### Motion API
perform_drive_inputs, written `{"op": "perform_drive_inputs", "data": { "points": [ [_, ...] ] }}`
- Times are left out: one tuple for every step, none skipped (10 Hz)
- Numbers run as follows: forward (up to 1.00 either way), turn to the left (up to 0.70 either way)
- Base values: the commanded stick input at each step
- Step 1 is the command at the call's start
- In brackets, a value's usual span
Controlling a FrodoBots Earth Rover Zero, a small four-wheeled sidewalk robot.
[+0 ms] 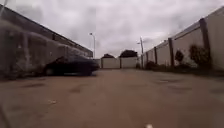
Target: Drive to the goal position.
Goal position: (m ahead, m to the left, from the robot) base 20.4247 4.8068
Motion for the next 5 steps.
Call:
{"op": "perform_drive_inputs", "data": {
  "points": [
    [0.70,0.00],
    [0.70,0.00],
    [0.70,0.00],
    [0.70,0.00],
    [0.70,0.00]
  ]
}}
